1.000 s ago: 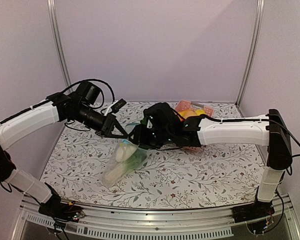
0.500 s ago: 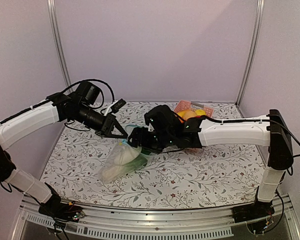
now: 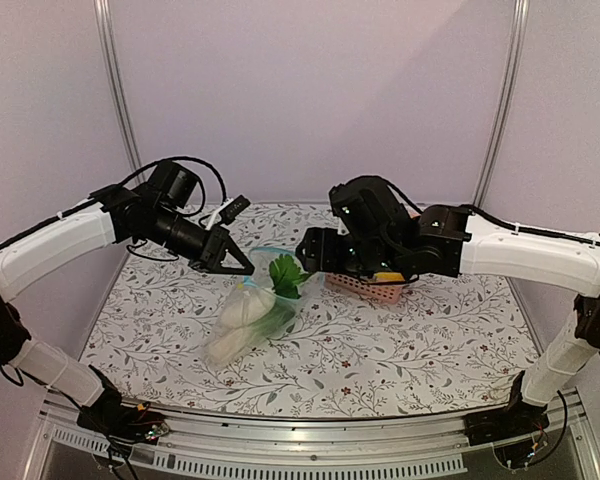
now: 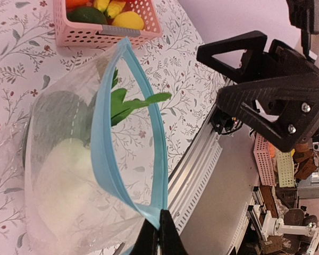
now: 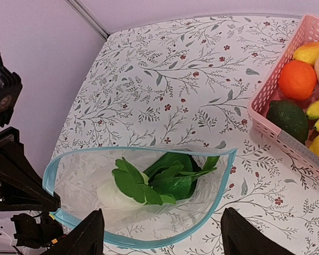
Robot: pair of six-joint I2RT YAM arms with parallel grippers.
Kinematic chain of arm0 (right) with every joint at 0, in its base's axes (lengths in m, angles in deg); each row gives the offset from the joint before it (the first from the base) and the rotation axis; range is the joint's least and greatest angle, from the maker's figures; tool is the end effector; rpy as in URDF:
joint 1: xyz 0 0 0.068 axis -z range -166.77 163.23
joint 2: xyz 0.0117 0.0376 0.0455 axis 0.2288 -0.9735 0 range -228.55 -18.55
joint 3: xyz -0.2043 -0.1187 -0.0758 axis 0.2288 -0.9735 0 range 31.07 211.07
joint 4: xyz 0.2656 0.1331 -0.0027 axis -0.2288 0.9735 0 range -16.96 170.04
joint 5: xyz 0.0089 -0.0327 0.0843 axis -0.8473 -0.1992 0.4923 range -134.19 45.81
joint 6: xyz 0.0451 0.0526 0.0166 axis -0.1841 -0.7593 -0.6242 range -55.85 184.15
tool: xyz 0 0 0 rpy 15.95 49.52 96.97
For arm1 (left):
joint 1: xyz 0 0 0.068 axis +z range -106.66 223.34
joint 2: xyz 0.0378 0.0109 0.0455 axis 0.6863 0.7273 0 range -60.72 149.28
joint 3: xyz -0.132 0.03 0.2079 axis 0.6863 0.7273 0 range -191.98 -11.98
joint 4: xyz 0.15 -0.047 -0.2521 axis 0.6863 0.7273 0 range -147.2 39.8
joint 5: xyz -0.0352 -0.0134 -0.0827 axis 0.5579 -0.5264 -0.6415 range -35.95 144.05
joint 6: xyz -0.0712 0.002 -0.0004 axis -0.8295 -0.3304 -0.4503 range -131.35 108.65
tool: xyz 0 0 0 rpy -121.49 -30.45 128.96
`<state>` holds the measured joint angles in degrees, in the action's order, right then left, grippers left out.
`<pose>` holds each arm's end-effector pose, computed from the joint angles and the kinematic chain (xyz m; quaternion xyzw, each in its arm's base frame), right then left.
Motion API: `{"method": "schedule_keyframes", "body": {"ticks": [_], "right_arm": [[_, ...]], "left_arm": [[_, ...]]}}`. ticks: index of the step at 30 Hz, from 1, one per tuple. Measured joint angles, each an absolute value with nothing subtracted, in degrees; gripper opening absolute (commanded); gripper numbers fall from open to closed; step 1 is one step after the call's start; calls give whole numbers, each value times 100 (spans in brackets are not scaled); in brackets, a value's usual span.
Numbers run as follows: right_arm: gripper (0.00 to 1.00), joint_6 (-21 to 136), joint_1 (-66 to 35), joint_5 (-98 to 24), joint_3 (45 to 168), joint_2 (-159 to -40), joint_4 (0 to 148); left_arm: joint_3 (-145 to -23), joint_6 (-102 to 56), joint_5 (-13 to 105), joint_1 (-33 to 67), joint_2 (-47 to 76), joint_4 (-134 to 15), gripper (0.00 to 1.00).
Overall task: Place the food in the zip-top bag and seal the zipper
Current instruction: Adjust the fake vegetable in the zipper food storage bag.
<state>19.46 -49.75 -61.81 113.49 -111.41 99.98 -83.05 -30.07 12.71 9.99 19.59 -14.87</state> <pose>0.2084 0.3697 0.2805 -0.0738 0.8854 0.2725 0.3693 0.2643 -0.2203 0.2698 0.2277 0.8615 -0.4347 0.1303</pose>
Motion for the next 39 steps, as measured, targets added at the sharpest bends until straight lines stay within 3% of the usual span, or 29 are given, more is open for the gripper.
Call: {"method": "schedule_keyframes", "body": {"ticks": [7, 15, 26, 30, 32, 39], "right_arm": [[60, 2269, -4822, -6055, 11403, -11340, 10144], [59, 2707, -4820, -5440, 11434, -11707, 9816], [37, 3448, -4813, -5333, 12068, -12277, 9670], [9, 3544, -4798, -5231, 12160, -12472, 9643], [0, 3585, -4789, -5198, 12160, -12537, 9661], [0, 3524, -4779, -4872, 12149, -12586, 9582]], "left_arm": [[-8305, -3009, 1271, 1004, 1955, -1485, 0], [-8305, -3009, 1269, 1004, 1955, -1485, 0], [-8305, -3011, 1256, 1004, 1955, -1483, 0], [-8305, -3013, 1258, 1004, 1955, -1481, 0], [-8305, -3016, 1260, 1004, 1953, -1481, 0], [-8305, -3016, 1264, 1006, 1953, -1474, 0]]}}
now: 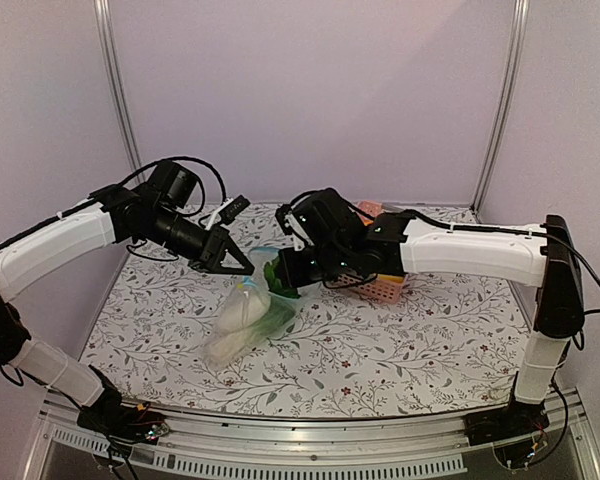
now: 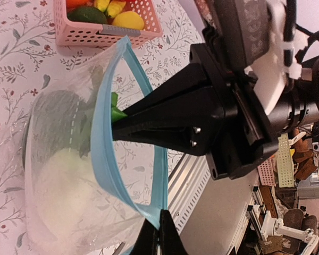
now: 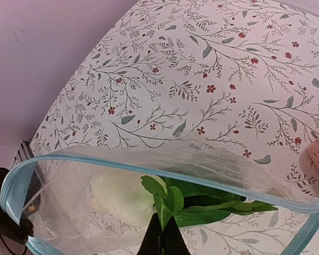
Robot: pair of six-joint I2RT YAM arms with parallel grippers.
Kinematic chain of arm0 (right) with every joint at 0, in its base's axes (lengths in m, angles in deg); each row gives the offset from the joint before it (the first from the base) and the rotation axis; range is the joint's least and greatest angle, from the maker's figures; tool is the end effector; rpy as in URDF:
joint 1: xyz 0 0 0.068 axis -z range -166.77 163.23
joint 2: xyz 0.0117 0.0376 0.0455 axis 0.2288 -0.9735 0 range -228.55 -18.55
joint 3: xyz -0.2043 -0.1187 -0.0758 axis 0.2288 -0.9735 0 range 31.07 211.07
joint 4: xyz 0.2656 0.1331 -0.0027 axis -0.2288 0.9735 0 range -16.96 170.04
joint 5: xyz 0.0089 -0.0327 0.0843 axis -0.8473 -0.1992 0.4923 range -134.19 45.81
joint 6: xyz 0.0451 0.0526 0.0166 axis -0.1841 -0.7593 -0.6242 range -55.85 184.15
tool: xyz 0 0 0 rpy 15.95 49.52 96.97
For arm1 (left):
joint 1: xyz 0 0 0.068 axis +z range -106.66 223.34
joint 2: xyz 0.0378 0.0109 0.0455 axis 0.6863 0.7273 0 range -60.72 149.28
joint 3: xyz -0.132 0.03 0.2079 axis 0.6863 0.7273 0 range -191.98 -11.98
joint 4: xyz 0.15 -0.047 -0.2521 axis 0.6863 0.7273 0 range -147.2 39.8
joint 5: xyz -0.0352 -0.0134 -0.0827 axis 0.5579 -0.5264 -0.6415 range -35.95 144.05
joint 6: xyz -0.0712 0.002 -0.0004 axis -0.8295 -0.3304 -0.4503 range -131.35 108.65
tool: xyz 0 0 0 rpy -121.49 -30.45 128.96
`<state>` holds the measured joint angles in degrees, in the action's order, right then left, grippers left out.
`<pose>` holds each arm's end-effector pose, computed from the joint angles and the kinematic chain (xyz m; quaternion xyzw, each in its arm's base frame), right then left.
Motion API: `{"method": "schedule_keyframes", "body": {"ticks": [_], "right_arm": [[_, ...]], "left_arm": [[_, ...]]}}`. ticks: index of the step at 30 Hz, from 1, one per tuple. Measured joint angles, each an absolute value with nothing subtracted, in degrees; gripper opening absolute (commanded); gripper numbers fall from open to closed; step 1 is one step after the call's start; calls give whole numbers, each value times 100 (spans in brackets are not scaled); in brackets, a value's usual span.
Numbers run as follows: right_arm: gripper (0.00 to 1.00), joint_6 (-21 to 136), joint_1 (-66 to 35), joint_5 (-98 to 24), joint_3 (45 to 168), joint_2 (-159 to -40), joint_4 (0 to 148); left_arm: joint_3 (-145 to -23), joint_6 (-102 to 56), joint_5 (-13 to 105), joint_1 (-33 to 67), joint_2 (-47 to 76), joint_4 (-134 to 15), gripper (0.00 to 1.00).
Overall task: Place the food in the zip-top bag and seal the zipper
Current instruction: Adjust the fake vegetable in the zipper food storage bag.
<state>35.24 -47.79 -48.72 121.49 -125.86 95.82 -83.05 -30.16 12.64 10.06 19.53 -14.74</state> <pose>0.2369 0.4184 0.2318 -0.2340 0.8738 0.2749 0.3259 0.2642 -0.2198 0.2700 0.2265 0.8618 -0.4350 0.1294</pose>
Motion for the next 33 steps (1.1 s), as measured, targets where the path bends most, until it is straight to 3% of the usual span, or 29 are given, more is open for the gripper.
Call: {"method": "schedule_keyframes", "body": {"ticks": [9, 10, 11, 13, 14, 19, 25, 29, 33], "right_arm": [[0, 3196, -4779, -3893, 12050, -12752, 9180], [5, 3177, -4779, -3869, 12015, -12769, 9180], [16, 3157, -4779, -3845, 11978, -12780, 9184], [52, 3085, -4779, -3849, 11941, -12782, 9189], [64, 3104, -4779, -3858, 11926, -12776, 9176], [86, 3172, -4776, -4343, 11526, -12321, 9200], [99, 3406, -4658, -5381, 11130, -10885, 9591], [99, 3646, -4293, -6028, 11145, -10177, 9895], [98, 3839, -3703, -6216, 11237, -10234, 10371]], "left_arm": [[-8305, -3011, 1269, 1015, 1953, -1472, 0], [-8305, -3011, 1271, 1015, 1953, -1472, 0], [-8305, -3007, 1273, 1015, 1953, -1472, 0], [-8301, -2994, 1289, 1015, 1953, -1474, 0], [-8292, -2981, 1293, 1015, 1953, -1474, 0], [-8181, -2849, 1278, 1017, 1953, -1538, 0], [-8032, -2626, 1245, 1028, 1865, -1774, 0], [-7942, -2443, 1247, 1034, 1762, -1901, 0], [-7818, -2281, 1243, 1041, 1668, -2073, 0]]}}
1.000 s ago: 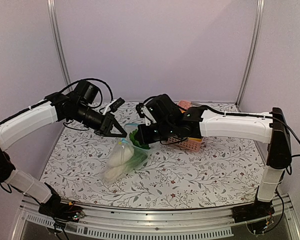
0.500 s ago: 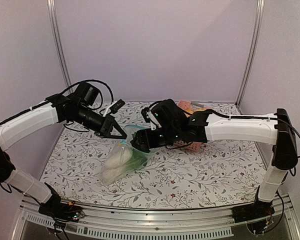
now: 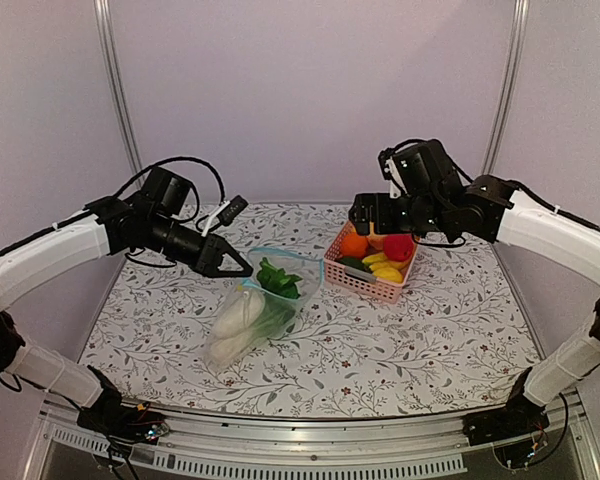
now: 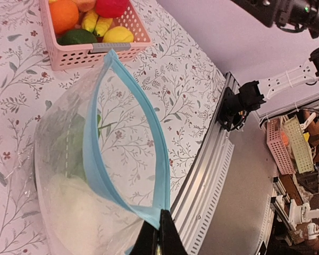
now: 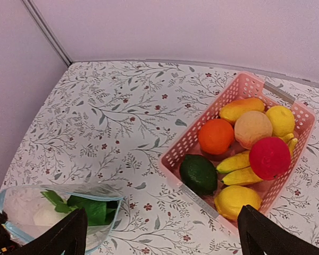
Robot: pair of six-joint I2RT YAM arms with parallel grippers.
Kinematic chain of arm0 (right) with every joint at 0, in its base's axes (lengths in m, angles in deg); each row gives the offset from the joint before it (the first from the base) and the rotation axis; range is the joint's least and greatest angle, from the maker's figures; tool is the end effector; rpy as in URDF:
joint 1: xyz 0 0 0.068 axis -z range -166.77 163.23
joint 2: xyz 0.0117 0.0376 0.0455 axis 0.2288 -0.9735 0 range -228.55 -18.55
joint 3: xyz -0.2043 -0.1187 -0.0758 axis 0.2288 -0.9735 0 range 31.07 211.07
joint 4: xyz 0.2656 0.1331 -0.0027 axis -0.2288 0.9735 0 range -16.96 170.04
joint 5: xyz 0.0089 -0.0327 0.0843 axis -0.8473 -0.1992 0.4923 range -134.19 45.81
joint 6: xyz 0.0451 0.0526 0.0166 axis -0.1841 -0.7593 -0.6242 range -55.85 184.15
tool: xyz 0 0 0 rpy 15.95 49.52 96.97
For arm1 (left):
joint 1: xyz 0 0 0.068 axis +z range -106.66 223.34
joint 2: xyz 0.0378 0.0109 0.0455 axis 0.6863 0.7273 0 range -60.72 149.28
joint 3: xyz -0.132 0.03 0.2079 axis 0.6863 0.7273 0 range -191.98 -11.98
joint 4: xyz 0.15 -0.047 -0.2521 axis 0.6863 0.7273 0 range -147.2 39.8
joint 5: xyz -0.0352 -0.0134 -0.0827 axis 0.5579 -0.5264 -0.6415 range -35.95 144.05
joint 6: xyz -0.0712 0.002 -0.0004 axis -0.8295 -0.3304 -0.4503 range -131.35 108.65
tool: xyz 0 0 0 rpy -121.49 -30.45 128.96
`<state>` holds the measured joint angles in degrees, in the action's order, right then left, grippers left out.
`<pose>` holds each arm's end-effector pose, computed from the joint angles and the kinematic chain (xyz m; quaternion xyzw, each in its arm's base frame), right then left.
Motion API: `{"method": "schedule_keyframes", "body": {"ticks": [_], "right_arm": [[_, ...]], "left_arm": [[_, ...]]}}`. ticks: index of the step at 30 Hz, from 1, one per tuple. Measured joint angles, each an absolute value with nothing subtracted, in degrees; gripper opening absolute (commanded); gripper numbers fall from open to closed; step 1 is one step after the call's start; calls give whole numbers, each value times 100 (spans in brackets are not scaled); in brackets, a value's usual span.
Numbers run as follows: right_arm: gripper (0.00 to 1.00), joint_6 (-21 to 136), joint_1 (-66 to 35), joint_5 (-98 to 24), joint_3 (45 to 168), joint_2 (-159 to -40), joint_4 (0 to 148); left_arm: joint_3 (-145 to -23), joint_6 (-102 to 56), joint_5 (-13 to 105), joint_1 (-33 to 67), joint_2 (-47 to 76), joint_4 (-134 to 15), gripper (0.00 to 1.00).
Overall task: Place the food in the zip-top bag and seal the zipper
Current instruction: Adjust the fake vegetable in the zipper food storage bag, then pick up the fake fruit from the bin.
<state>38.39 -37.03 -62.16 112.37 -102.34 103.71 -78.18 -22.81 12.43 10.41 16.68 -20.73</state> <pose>0.2618 0.2867 0.3272 -0.1117 0.8647 0.1812 0.4549 0.2611 -0.2155 0.2629 0.2884 0.8326 -0.4343 0.1873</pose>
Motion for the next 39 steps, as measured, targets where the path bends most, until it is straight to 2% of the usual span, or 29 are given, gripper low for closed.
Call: {"method": "schedule_keyframes", "body": {"ticks": [8, 16, 24, 30, 39], "right_arm": [[96, 4606, -2562, -5993, 11379, -11261, 11136], [96, 5364, -1819, -5454, 12135, -12172, 11471], [95, 5904, -1524, -5373, 12697, -12996, 11731], [89, 6193, -1454, -5537, 12859, -13372, 11879], [86, 6558, -1260, -5707, 13027, -13753, 11912]], "left_arm": [[-7545, -2084, 1230, 1052, 1561, -2311, 0], [-7490, -2034, 1254, 1063, 1441, -2322, 0], [-7479, -2034, 1249, 1069, 1424, -2325, 0], [-7477, -2036, 1245, 1071, 1424, -2333, 0], [-7466, -2036, 1245, 1074, 1424, -2351, 0]]}}
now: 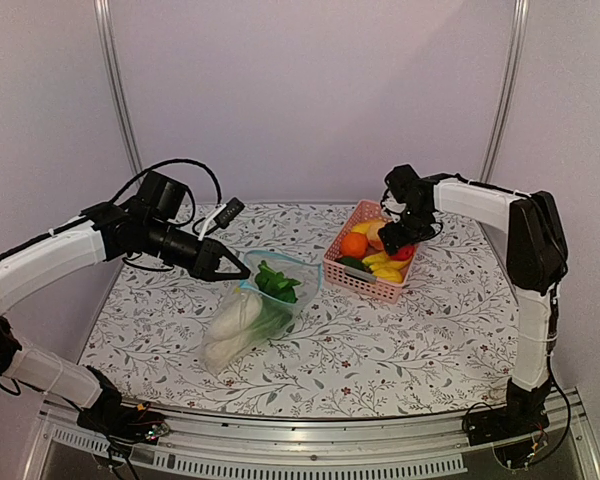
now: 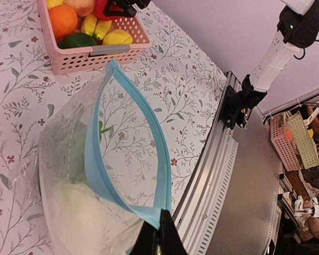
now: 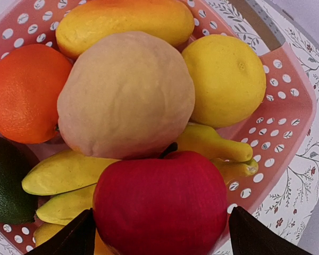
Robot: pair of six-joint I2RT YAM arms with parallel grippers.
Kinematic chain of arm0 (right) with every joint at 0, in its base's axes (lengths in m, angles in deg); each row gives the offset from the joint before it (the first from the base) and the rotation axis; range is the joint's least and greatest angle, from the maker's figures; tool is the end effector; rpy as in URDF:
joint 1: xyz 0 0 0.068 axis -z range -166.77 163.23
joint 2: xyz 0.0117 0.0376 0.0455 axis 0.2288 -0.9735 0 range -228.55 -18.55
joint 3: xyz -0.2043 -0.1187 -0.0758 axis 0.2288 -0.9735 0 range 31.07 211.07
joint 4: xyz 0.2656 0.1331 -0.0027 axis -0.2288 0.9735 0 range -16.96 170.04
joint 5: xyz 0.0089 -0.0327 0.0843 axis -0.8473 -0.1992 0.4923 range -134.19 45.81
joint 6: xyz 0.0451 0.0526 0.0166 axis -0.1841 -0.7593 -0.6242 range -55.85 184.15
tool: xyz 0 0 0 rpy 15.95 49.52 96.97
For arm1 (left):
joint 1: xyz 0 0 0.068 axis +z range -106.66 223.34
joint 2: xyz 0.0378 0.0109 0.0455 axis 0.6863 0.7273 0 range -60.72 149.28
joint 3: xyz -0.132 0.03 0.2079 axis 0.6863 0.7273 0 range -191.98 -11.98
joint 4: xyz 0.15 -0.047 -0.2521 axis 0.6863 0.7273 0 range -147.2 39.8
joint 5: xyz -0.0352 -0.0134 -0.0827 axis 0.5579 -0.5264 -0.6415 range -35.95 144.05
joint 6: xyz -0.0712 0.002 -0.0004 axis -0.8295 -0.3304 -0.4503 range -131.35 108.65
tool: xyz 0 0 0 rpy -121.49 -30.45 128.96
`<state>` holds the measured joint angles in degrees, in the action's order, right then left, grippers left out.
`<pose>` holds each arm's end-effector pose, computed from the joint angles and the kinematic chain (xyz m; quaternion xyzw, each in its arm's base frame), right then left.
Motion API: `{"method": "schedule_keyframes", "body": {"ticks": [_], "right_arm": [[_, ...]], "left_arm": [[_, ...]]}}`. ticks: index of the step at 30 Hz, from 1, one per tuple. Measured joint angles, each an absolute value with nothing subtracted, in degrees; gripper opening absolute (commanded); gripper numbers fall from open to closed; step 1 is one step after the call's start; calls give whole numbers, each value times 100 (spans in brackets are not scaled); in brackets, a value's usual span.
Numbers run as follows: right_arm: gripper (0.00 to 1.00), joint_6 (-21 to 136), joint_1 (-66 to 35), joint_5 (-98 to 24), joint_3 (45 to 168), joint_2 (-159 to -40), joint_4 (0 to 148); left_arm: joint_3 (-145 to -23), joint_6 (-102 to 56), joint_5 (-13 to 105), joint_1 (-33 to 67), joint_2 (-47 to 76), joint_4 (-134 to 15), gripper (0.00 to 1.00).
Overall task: Place the food in the zip-top bag and seal the zipper
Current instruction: Pick up the fake fruit from the bin.
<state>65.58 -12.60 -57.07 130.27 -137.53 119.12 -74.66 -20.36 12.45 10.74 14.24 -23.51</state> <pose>0.4336 0.1955 0.1632 -0.2062 0.9499 -0.0633 0.2262 0.2562 -0.2100 0.2574 0.3074 0.8212 -0.4322 0.2106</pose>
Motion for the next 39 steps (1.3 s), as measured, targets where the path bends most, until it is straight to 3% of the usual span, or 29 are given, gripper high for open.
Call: {"method": "schedule_keyframes", "body": {"ticks": [10, 22, 33, 39], "right_arm": [[68, 6667, -1251, -5714, 13088, -13941, 11945], [66, 6678, -1251, -5558, 13086, -13783, 12030], [66, 6431, -1308, -4286, 12789, -11346, 12065], [66, 6044, -1797, -3528, 12417, -10631, 11869]], "left_arm": [[-7466, -2036, 1243, 1080, 1424, -2349, 0], [-7466, -2036, 1225, 1089, 1426, -2349, 0], [-7466, -2041, 1122, 1102, 1476, -2366, 0], [-7466, -2041, 1114, 1117, 1480, -2395, 0]]}}
